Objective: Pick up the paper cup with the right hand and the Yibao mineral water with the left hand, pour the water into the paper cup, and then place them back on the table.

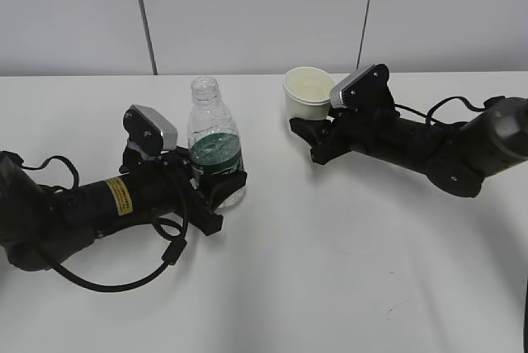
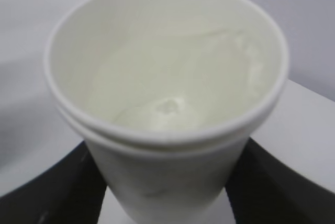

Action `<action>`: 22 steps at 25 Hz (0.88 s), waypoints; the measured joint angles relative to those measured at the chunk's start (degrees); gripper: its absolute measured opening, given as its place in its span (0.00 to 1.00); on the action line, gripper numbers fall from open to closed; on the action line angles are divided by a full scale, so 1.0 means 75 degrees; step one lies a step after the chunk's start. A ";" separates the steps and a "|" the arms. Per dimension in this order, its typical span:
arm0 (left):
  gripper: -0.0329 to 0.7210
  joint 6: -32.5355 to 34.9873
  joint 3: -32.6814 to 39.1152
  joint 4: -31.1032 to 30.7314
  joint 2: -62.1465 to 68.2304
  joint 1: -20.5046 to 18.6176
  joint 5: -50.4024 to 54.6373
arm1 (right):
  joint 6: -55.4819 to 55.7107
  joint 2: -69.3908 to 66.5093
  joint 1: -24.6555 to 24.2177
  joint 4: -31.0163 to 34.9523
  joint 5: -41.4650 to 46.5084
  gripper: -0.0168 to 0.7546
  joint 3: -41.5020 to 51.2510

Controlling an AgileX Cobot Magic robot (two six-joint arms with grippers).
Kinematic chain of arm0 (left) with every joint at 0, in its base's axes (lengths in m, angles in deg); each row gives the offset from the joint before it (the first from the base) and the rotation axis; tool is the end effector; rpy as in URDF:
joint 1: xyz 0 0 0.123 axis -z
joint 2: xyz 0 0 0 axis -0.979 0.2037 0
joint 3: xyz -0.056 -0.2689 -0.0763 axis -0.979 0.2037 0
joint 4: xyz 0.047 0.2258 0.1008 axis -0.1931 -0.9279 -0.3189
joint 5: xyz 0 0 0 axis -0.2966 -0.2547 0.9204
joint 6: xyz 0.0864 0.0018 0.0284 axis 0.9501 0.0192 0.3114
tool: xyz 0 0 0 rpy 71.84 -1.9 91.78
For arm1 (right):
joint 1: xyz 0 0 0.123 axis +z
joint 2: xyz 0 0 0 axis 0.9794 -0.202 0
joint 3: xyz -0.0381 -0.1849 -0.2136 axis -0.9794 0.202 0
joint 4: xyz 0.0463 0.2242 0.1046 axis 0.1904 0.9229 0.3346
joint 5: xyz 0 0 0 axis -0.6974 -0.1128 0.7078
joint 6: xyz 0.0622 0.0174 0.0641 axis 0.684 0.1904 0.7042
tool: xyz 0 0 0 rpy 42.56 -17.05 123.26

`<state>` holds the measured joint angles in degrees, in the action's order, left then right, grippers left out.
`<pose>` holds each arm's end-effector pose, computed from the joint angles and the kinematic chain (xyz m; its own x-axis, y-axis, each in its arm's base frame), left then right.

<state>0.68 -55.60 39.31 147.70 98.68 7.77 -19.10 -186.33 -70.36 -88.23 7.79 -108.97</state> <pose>0.3181 -0.1711 0.0815 -0.1433 0.1478 -0.9786 0.8063 0.5909 -0.0288 0.4296 0.1046 0.0922 -0.0716 -0.2899 -0.9544 -0.6378 0.7489 -0.1796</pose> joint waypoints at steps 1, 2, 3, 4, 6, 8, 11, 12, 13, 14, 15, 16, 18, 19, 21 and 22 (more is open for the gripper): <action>0.51 0.0000 0.0000 0.0000 0.0066 0.0000 0.0007 | -0.0110 -0.0089 0.0000 0.0161 -0.0058 0.63 0.0000; 0.51 0.0000 0.0000 -0.0003 0.0122 0.0000 0.0006 | -0.0180 -0.0176 0.0000 0.0305 -0.0139 0.63 0.0000; 0.51 0.0000 0.0000 -0.0010 0.0166 0.0000 0.0006 | -0.0237 -0.0247 0.0000 0.0404 -0.0197 0.63 0.0000; 0.51 0.0052 0.0000 -0.0010 0.0206 0.0000 0.0006 | -0.0251 -0.0323 0.0000 0.0444 -0.0266 0.63 0.0000; 0.51 0.0125 0.0000 -0.0010 0.0228 0.0000 0.0009 | -0.0284 -0.0410 0.0000 0.0493 -0.0320 0.63 0.0000; 0.50 0.0152 0.0000 -0.0010 0.0228 0.0000 -0.0013 | -0.0290 -0.0488 0.0000 0.0543 -0.0404 0.63 0.0000; 0.50 0.0214 0.0000 -0.0003 0.0228 0.0000 -0.0009 | -0.0302 -0.0658 0.0000 0.0549 -0.0473 0.63 0.0000; 0.50 0.0284 0.0000 -0.0003 0.0228 0.0000 -0.0009 | -0.0302 -0.0731 0.0000 0.0549 -0.0473 0.63 0.0000; 0.50 0.0343 0.0000 -0.0003 0.0228 0.0000 -0.0009 | -0.0302 -0.0781 0.0000 0.0561 -0.0492 0.63 0.0000; 0.50 0.0387 0.0000 -0.0003 0.0228 0.0000 -0.0009 | -0.0302 -0.0796 0.0000 0.0579 -0.0525 0.63 0.0000; 0.50 0.0416 0.0000 -0.0003 0.0228 0.0000 -0.0009 | -0.0302 -0.0796 0.0000 0.0579 -0.0525 0.63 0.0000; 0.50 0.0461 0.0000 0.0011 0.0228 0.0000 -0.0009 | -0.0302 -0.0796 0.0000 0.0595 -0.0525 0.63 0.0000; 0.50 0.0556 0.0000 0.0065 0.0228 0.0000 -0.0009 | -0.0302 -0.0796 0.0000 0.0564 -0.0525 0.64 0.0000; 0.51 0.0632 0.0000 0.0082 0.0228 0.0000 0.0029 | -0.0302 -0.0796 0.0000 0.0532 -0.0525 0.65 0.0000; 0.58 0.0711 0.0000 0.0103 0.0228 0.0000 0.0199 | -0.0222 -0.0796 0.0000 0.0382 -0.0525 0.72 0.0000; 0.62 0.0725 0.0000 0.0103 0.0228 0.0000 0.0281 | -0.0107 -0.0796 0.0000 0.0303 -0.0537 0.77 0.0000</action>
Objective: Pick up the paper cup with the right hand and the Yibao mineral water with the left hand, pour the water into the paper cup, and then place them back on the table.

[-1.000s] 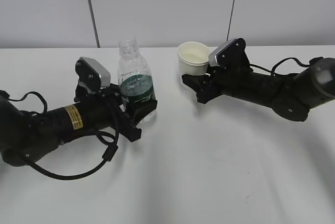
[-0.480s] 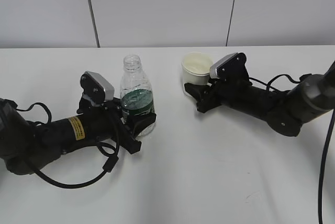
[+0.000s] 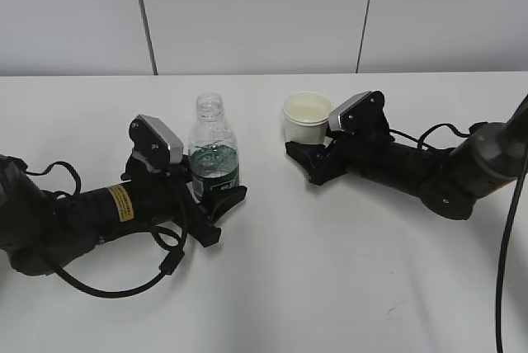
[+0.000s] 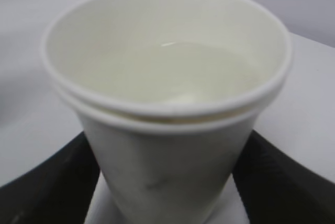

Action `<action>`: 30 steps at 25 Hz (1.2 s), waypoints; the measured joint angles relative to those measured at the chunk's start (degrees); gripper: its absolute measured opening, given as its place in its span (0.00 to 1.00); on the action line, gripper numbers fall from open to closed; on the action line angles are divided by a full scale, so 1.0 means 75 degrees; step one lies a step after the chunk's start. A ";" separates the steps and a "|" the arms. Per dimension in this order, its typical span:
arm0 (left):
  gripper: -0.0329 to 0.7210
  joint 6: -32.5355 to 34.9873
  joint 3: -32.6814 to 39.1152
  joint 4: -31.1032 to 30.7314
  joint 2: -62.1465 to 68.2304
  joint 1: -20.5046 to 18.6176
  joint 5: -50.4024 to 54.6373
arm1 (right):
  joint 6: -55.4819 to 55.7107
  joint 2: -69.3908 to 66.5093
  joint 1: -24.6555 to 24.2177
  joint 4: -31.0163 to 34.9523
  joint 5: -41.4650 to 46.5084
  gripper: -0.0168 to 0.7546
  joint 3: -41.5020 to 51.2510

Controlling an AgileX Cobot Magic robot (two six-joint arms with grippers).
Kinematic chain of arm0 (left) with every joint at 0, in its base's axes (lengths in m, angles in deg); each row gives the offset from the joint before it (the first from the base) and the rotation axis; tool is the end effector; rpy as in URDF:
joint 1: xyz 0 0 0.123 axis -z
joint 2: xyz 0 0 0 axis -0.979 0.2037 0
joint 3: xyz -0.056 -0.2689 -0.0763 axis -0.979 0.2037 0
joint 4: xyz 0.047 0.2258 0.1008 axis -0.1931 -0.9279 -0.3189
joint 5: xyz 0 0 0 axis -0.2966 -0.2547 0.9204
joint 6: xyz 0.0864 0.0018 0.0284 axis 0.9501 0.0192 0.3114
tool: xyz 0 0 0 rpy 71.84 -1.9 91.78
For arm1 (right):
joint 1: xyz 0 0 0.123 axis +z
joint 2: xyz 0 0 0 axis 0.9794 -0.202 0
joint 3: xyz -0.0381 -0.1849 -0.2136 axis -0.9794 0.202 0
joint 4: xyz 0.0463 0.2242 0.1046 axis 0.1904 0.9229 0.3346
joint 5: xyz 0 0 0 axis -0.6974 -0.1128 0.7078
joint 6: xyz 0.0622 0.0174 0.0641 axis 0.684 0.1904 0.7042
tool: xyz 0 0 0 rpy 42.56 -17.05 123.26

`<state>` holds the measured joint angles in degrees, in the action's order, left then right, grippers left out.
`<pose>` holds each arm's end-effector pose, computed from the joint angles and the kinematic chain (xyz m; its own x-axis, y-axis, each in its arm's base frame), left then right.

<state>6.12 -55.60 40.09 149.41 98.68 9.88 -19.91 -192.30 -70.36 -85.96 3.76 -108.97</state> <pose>0.3176 -0.1690 0.0678 -0.1186 0.2374 -0.9642 0.8079 0.5876 0.0453 0.4262 0.1044 0.0532 -0.1203 -0.2513 -0.9604 -0.6376 0.7611 -0.1193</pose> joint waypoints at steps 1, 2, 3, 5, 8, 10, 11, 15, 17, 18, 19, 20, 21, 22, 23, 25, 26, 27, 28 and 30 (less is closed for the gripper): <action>0.66 0.0000 0.0000 0.0016 0.0000 0.0000 0.0009 | 0.0105 0.0000 0.0000 -0.0046 -0.0033 0.83 0.0000; 0.70 0.0000 0.0000 0.0027 0.0000 0.0000 0.0009 | 0.0161 0.0000 0.0000 -0.0082 -0.0065 0.85 0.0000; 0.73 0.0000 0.0000 0.0049 0.0000 0.0000 0.0009 | 0.0197 0.0000 0.0000 -0.0122 -0.0079 0.87 0.0000; 0.76 0.0000 0.0027 0.0067 0.0000 0.0000 0.0049 | 0.0227 0.0000 0.0000 -0.0157 -0.0079 0.88 0.0000; 0.77 -0.0007 0.0345 0.0115 -0.0067 0.0000 0.0092 | 0.0241 0.0204 -0.0016 -0.0174 0.0133 0.88 0.0131; 0.77 -0.0007 0.0616 0.0154 -0.0178 -0.0023 0.0105 | 0.0241 0.0420 -0.0061 -0.0174 0.0143 0.88 0.0339; 0.77 -0.0007 0.0825 0.0196 -0.0251 -0.0059 0.0074 | 0.0241 0.0523 -0.0085 -0.0174 0.0145 0.88 0.0482; 0.77 -0.0007 0.1452 0.0457 -0.0647 -0.0279 -0.0187 | 0.0241 0.0856 -0.0308 -0.0186 0.0158 0.88 0.1191; 0.77 0.0001 0.1709 0.0537 -0.0828 -0.0385 -0.0235 | 0.0241 0.1013 -0.0494 -0.0170 0.0101 0.88 0.1521; 0.77 0.0047 0.1834 0.0560 -0.0908 -0.0431 -0.0245 | 0.0241 0.1085 -0.0586 -0.0170 0.0080 0.88 0.1664; 0.77 0.0192 0.2017 0.0626 -0.0979 -0.0484 -0.0245 | 0.0207 0.1145 -0.0708 -0.0156 0.0065 0.88 0.1765; 0.77 0.0338 0.2151 0.0725 -0.1065 -0.0551 -0.0245 | 0.0192 0.1211 -0.0854 -0.0156 0.0054 0.88 0.1822; 0.77 0.0526 0.2304 0.0931 -0.1152 -0.0626 -0.0245 | 0.0192 0.1270 -0.0994 -0.0156 0.0036 0.87 0.1859; 0.77 0.0671 0.2427 0.1230 -0.1217 -0.0751 -0.0245 | 0.0192 0.1310 -0.1183 -0.0135 0.0036 0.87 0.1857; 0.77 0.0749 0.2507 0.1510 -0.1290 -0.0916 -0.0245 | 0.0192 0.1348 -0.1390 -0.0076 0.0036 0.87 0.1863; 0.77 0.0836 0.2559 0.2074 -0.1394 -0.1318 -0.0214 | 0.0192 0.1416 -0.1789 0.0126 0.0036 0.85 0.1874; 0.77 0.0836 0.2565 0.2253 -0.1427 -0.1564 -0.0186 | 0.0192 0.1433 -0.2014 0.0212 0.0036 0.85 0.1874; 0.77 0.0836 0.2574 0.2354 -0.1438 -0.1821 -0.0177 | 0.0192 0.1437 -0.2240 0.0259 0.0036 0.84 0.1874; 0.77 0.0891 0.2574 0.2419 -0.1443 -0.2036 -0.0177 | 0.0192 0.1451 -0.2423 0.0290 0.0036 0.84 0.1874; 0.77 0.1004 0.2574 0.2478 -0.1443 -0.2510 -0.0159 | 0.0192 0.1478 -0.2832 0.0364 0.0036 0.83 0.1874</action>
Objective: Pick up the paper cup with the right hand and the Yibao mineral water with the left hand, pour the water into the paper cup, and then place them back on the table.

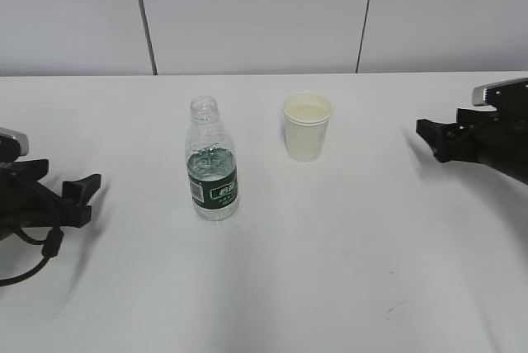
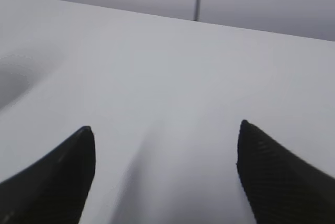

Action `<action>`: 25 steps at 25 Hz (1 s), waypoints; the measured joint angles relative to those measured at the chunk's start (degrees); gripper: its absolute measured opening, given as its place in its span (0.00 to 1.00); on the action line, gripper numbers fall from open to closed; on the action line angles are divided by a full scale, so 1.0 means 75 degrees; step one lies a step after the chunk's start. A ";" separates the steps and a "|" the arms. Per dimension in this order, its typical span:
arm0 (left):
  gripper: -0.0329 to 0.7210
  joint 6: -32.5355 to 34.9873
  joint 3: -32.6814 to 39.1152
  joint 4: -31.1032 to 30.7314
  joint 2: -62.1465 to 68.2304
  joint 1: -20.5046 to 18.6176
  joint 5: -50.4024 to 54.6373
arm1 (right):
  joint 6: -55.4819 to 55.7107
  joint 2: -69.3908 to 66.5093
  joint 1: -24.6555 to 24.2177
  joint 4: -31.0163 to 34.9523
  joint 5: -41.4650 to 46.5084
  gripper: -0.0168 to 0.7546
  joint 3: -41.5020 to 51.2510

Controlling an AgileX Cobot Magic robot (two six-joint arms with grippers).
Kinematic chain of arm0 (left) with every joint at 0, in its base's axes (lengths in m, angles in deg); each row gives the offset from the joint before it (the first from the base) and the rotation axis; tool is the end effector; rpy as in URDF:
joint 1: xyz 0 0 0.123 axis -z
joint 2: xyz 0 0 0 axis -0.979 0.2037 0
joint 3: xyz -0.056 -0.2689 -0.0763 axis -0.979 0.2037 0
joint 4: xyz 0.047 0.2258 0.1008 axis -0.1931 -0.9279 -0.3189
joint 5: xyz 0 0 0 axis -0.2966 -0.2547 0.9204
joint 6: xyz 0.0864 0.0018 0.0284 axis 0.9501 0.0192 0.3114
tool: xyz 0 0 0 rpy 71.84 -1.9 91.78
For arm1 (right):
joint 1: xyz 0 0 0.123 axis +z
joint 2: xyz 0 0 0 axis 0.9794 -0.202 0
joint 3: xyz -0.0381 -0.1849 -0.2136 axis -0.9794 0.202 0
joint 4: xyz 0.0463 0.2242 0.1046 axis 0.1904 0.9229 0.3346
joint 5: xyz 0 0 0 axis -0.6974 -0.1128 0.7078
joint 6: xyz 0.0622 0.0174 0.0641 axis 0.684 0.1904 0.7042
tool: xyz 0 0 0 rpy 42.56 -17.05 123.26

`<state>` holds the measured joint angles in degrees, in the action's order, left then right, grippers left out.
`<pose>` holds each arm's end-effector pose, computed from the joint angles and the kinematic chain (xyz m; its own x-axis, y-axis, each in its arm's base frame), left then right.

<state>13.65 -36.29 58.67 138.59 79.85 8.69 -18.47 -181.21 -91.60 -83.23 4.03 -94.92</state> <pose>0.2859 -0.0325 0.0837 -0.3087 0.1625 -0.9372 0.3328 0.9415 0.0536 0.3882 -0.0491 0.0844 -0.2657 -0.1279 -0.9555 -0.2747 0.9601 -0.0521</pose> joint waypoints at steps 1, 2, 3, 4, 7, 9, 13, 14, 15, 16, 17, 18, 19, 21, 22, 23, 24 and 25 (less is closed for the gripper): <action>0.77 0.0051 0.0000 0.0014 0.0000 -0.0184 0.0000 | 0.0000 0.0000 -0.0177 0.0080 0.0000 0.83 0.0005; 0.77 0.0074 0.0000 0.0014 0.0000 -0.0390 0.0000 | 0.0000 0.0000 -0.0311 0.0165 0.0014 0.82 0.0005; 0.77 0.0093 0.0000 0.0030 0.0000 -0.0573 0.0000 | 0.0000 0.0000 -0.0452 0.0236 0.0047 0.82 0.0005; 0.77 0.0103 0.0000 0.0037 0.0000 -0.0729 0.0000 | 0.0063 0.0000 -0.0566 0.0314 0.0133 0.82 0.0005; 0.77 0.0127 -0.0022 0.0103 -0.0009 -0.0987 0.0016 | 0.0726 0.0000 -0.0715 0.0450 0.0905 0.80 -0.0255; 0.77 0.0135 -0.0119 0.0181 -0.0086 -0.1034 0.0208 | 0.1179 0.0000 -0.0707 0.0367 0.1813 0.79 -0.0586; 0.77 0.0135 -0.0648 0.0189 -0.0564 -0.1043 0.1805 | 0.2726 0.0113 -0.0707 -0.0752 0.3970 0.79 -0.1557; 0.77 0.0135 -0.0830 0.0172 -0.0678 -0.1043 0.2314 | 0.3308 0.0201 -0.0707 -0.1168 0.4380 0.79 -0.1796; 0.77 0.0135 -0.0967 0.0173 -0.0817 -0.1043 0.2788 | 0.3838 0.0294 -0.0707 -0.1750 0.4762 0.79 -0.1973; 0.77 0.0135 -0.1112 0.0173 -0.0957 -0.1043 0.3366 | 0.4517 0.0379 -0.0707 -0.2406 0.5031 0.79 -0.2157; 0.77 0.0135 -0.1254 0.0173 -0.1078 -0.1043 0.3817 | 0.5254 0.0485 -0.0707 -0.2984 0.5182 0.79 -0.2315; 0.77 0.0127 -0.1404 0.0180 -0.1231 -0.1043 0.4206 | 0.5917 0.0579 -0.0707 -0.3707 0.5298 0.79 -0.2431; 0.77 0.0108 -0.1533 0.0180 -0.1389 -0.1043 0.4694 | 0.6769 0.0669 -0.0707 -0.4453 0.5379 0.79 -0.2564; 0.76 0.0107 -0.1829 0.0180 -0.1674 -0.1043 0.5582 | 0.8286 0.0788 -0.0707 -0.5856 0.5435 0.79 -0.2817; 0.77 0.0107 -0.1941 0.0189 -0.1803 -0.1043 0.5943 | 0.9044 0.0829 -0.0707 -0.6611 0.5435 0.79 -0.2921; 0.77 0.0099 -0.2080 0.0247 -0.1918 -0.1043 0.6462 | 0.9779 0.0831 -0.0707 -0.7350 0.5418 0.79 -0.3034; 0.77 0.0100 -0.2220 0.0350 -0.2006 -0.1043 0.6939 | 1.0506 0.0844 -0.0707 -0.7932 0.5351 0.79 -0.3129; 0.77 0.0093 -0.2355 0.0453 -0.2123 -0.1043 0.7365 | 1.1098 0.0844 -0.0707 -0.8532 0.5191 0.79 -0.3184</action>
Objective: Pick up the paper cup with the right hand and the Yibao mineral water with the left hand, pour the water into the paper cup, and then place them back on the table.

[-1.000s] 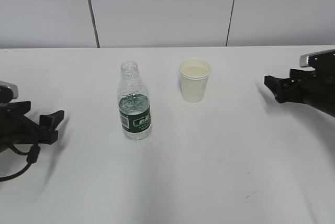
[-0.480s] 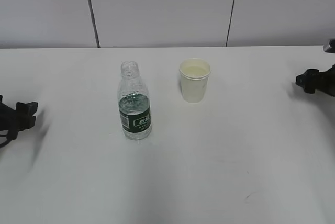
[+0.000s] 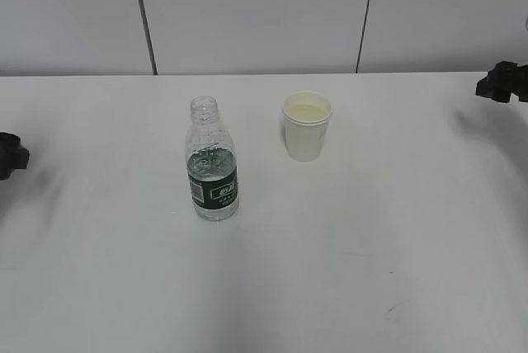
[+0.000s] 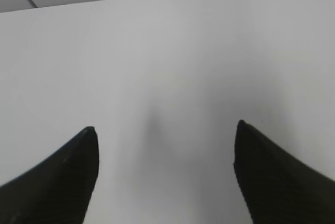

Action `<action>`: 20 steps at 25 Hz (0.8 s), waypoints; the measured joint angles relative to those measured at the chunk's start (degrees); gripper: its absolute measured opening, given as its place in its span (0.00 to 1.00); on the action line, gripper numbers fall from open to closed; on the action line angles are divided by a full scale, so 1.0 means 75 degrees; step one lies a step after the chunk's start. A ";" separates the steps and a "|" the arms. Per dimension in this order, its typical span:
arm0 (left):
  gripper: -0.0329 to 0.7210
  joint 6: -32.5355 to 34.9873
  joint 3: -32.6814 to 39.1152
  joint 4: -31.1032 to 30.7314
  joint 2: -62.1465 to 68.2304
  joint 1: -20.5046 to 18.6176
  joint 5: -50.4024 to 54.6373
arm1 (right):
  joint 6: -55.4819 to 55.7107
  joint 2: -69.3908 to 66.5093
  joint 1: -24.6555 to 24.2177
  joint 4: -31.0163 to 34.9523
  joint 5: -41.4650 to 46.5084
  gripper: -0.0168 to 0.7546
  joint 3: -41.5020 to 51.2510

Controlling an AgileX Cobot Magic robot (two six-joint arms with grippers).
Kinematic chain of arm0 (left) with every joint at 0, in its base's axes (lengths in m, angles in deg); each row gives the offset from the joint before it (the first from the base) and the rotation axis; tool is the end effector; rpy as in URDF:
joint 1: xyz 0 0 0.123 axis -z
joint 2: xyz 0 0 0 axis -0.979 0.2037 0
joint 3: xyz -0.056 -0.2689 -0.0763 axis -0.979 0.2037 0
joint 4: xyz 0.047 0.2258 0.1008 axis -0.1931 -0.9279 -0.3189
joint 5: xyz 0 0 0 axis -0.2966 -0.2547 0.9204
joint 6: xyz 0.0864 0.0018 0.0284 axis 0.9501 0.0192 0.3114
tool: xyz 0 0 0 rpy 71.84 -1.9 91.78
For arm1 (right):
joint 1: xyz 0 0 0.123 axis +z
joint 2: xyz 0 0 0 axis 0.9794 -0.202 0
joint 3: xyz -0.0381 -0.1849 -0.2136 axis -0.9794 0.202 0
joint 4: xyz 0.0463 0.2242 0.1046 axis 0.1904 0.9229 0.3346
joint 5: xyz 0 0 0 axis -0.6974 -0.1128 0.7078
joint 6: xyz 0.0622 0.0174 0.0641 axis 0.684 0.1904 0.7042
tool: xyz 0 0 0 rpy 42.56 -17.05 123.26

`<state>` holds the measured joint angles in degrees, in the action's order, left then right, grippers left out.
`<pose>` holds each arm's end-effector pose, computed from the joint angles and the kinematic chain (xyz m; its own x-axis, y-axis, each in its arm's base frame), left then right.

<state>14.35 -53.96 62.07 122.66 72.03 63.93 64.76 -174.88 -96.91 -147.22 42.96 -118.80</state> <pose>0.3278 0.0325 0.1565 -0.6592 0.2041 -0.7237 0.1037 0.9779 0.1814 0.4359 -0.1232 0.1658 -0.6017 0.1101 -0.7911 0.0749 0.9939 0.0813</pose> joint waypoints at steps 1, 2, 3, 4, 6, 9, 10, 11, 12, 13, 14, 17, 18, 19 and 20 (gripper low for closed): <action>0.77 0.0004 -0.0109 0.0152 -0.0112 0.0000 0.0533 | 0.0661 0.0000 0.0000 -0.0371 -0.0185 0.79 -0.0061; 0.77 -0.0004 -0.0233 0.0269 -0.0227 0.0007 0.1066 | 0.1162 0.0000 0.0000 -0.0591 -0.0326 0.79 -0.0093; 0.77 -0.0013 -0.0340 0.0364 -0.0326 0.0007 0.1503 | 0.1416 0.0000 0.0000 -0.0705 -0.0436 0.79 -0.0131; 0.76 -0.0013 -0.0416 0.0427 -0.0452 0.0007 0.1914 | 0.1606 0.0000 0.0000 -0.0781 -0.0514 0.79 -0.0147; 0.75 -0.0013 -0.0553 0.0508 -0.0704 0.0022 0.2931 | 0.1784 0.0000 0.0000 -0.0871 -0.0592 0.79 -0.0147; 0.75 -0.0013 -0.0620 0.0535 -0.1074 0.0042 0.4261 | 0.1849 0.0000 0.0000 -0.0905 -0.0828 0.79 -0.0147; 0.75 0.0035 -0.0620 0.0595 -0.1185 0.0042 0.4731 | 0.1861 0.0000 0.0000 -0.0924 -0.0922 0.79 -0.0147; 0.75 0.0105 -0.0620 0.0652 -0.1335 0.0042 0.5087 | 0.1861 0.0000 0.0000 -0.0940 -0.0995 0.79 -0.0147; 0.75 0.0217 -0.0600 0.0764 -0.1519 0.0042 0.5427 | 0.1861 0.0000 0.0000 -0.0940 -0.1053 0.79 -0.0147; 0.75 0.0363 -0.0527 0.0925 -0.1758 0.0042 0.5630 | 0.1861 0.0000 0.0000 -0.0944 -0.1070 0.79 -0.0147; 0.75 0.0498 -0.0398 0.1121 -0.2011 0.0042 0.5719 | 0.1861 0.0000 0.0000 -0.0956 -0.1101 0.79 -0.0147; 0.74 0.0822 0.0136 0.1740 -0.3177 0.0042 0.6011 | 0.1861 0.0044 0.0000 -0.0971 -0.1141 0.79 -0.0147; 0.74 0.0882 0.0324 0.1885 -0.3664 0.0042 0.6143 | 0.1861 0.0086 0.0000 -0.0984 -0.1153 0.79 -0.0147; 0.74 0.0905 0.0461 0.1978 -0.4167 0.0042 0.6307 | 0.1861 0.0121 0.0000 -0.0984 -0.1153 0.79 -0.0147; 0.74 0.0933 0.0602 0.2038 -0.4676 0.0042 0.6494 | 0.1861 0.0144 0.0000 -0.0984 -0.1159 0.79 -0.0147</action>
<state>21.35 -49.44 77.36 87.59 72.34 112.63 78.72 -173.81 -96.91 -154.60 34.27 -119.90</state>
